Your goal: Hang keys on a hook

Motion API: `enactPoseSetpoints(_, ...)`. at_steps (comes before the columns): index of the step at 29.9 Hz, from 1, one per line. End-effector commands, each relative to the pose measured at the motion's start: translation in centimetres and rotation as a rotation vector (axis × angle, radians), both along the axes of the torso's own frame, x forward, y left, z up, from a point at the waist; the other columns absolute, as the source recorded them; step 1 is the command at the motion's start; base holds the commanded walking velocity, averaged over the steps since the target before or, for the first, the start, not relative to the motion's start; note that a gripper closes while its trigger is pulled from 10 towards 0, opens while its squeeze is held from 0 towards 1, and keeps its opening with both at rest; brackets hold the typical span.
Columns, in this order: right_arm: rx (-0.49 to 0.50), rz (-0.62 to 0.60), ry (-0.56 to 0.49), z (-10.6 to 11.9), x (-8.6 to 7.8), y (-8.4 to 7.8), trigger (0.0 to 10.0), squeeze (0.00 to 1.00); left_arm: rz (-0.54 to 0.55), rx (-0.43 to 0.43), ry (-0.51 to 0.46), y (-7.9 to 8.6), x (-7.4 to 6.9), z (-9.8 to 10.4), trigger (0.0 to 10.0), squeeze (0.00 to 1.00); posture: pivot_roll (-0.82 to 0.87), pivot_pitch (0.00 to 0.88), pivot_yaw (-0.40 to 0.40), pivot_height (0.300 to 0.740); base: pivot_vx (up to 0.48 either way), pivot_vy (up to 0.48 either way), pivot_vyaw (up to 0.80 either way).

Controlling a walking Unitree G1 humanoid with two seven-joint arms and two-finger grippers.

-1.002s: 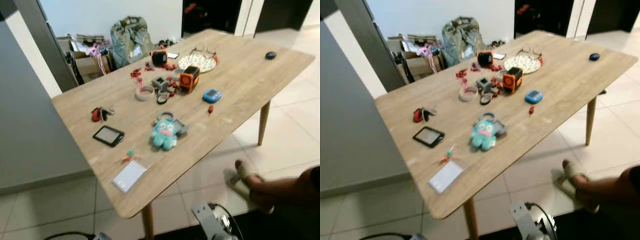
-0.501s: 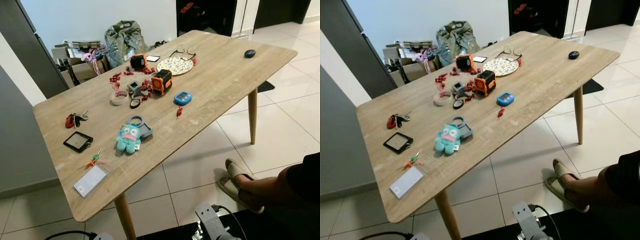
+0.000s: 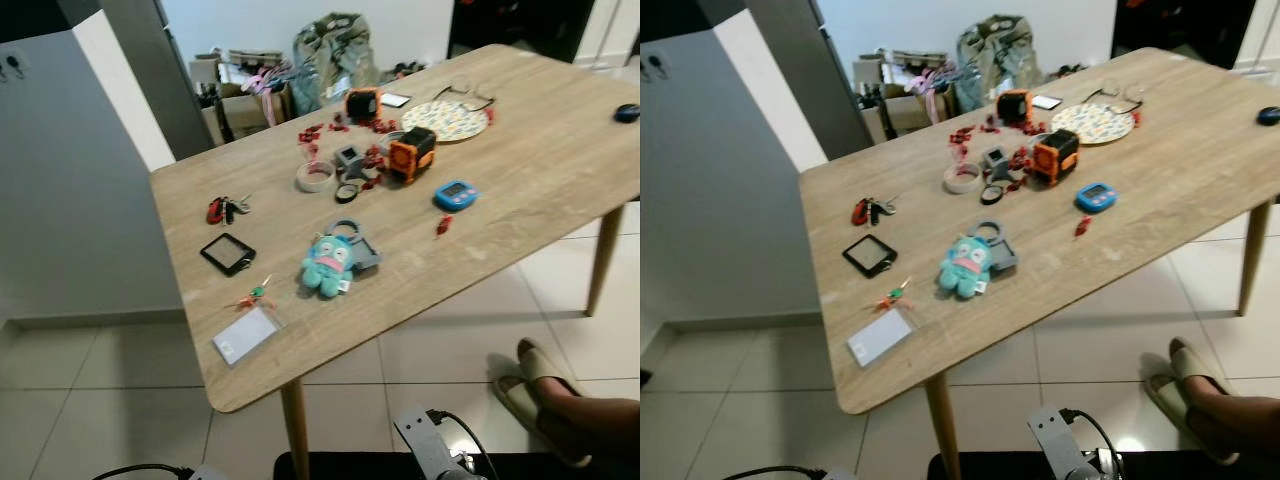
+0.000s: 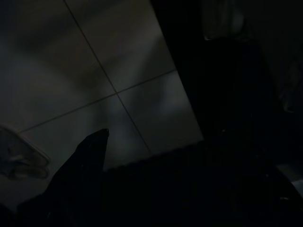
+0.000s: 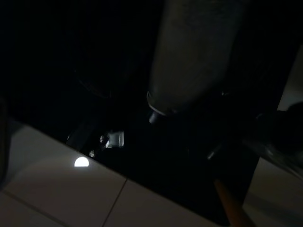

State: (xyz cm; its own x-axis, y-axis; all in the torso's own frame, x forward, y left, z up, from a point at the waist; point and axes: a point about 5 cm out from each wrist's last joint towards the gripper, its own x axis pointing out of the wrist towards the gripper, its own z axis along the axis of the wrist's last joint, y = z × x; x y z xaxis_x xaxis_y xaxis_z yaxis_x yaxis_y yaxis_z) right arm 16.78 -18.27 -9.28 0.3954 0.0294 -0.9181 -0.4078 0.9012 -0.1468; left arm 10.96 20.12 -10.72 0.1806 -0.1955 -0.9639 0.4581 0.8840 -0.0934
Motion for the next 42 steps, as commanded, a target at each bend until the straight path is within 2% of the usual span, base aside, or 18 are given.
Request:
enactPoseSetpoints(1,0.030,0.002,0.076,-0.8,-1.7,0.8,10.0,0.00,-0.010,0.019,0.004,0.4,-0.3,0.0,10.0,0.00,-0.11,0.059,0.128,0.740,0.000,0.000,0.79)
enactPoseSetpoints(9,0.027,-0.002,0.079,-0.8,-1.8,0.8,10.0,0.00,-0.015,0.019,0.004,0.4,-0.3,0.0,10.0,0.00,-0.11,0.055,0.129,0.740,0.000,0.000,0.79)
enactPoseSetpoints(16,-0.012,-0.005,0.074,-0.8,-1.9,0.5,10.0,0.00,-0.026,0.009,0.003,0.3,-0.4,-0.1,10.0,0.00,-0.11,0.055,0.130,0.740,0.000,0.000,0.00)
enactPoseSetpoints(25,-0.043,-0.009,0.074,-0.9,-2.0,0.3,10.0,0.00,-0.035,-0.005,0.008,0.1,-0.5,-0.1,10.0,0.00,-0.12,0.066,0.128,0.740,0.000,-0.445,0.00)
enactPoseSetpoints(42,-0.107,-0.067,0.064,-0.9,-2.1,-0.4,10.0,0.00,0.023,0.008,-0.018,0.1,-0.5,-0.1,10.0,0.00,-0.13,0.081,0.123,0.740,0.000,0.000,0.00)
